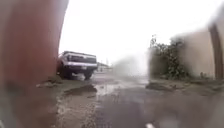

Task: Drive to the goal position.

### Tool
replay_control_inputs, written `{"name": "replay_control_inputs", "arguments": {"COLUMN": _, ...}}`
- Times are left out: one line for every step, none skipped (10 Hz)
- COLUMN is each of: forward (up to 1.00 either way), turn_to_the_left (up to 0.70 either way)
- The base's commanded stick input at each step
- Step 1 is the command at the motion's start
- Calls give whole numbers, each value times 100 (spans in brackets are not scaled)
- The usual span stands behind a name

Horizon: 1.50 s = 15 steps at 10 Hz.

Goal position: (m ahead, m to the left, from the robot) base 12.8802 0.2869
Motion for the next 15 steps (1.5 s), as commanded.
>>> {"name": "replay_control_inputs", "arguments": {"forward": 50, "turn_to_the_left": 2}}
{"name": "replay_control_inputs", "arguments": {"forward": 50, "turn_to_the_left": 2}}
{"name": "replay_control_inputs", "arguments": {"forward": 50, "turn_to_the_left": 2}}
{"name": "replay_control_inputs", "arguments": {"forward": 50, "turn_to_the_left": 2}}
{"name": "replay_control_inputs", "arguments": {"forward": 50, "turn_to_the_left": 2}}
{"name": "replay_control_inputs", "arguments": {"forward": 50, "turn_to_the_left": 2}}
{"name": "replay_control_inputs", "arguments": {"forward": 50, "turn_to_the_left": 2}}
{"name": "replay_control_inputs", "arguments": {"forward": 50, "turn_to_the_left": 2}}
{"name": "replay_control_inputs", "arguments": {"forward": 50, "turn_to_the_left": 2}}
{"name": "replay_control_inputs", "arguments": {"forward": 50, "turn_to_the_left": 2}}
{"name": "replay_control_inputs", "arguments": {"forward": 50, "turn_to_the_left": 2}}
{"name": "replay_control_inputs", "arguments": {"forward": 50, "turn_to_the_left": 2}}
{"name": "replay_control_inputs", "arguments": {"forward": 50, "turn_to_the_left": 2}}
{"name": "replay_control_inputs", "arguments": {"forward": 50, "turn_to_the_left": 2}}
{"name": "replay_control_inputs", "arguments": {"forward": 50, "turn_to_the_left": 2}}
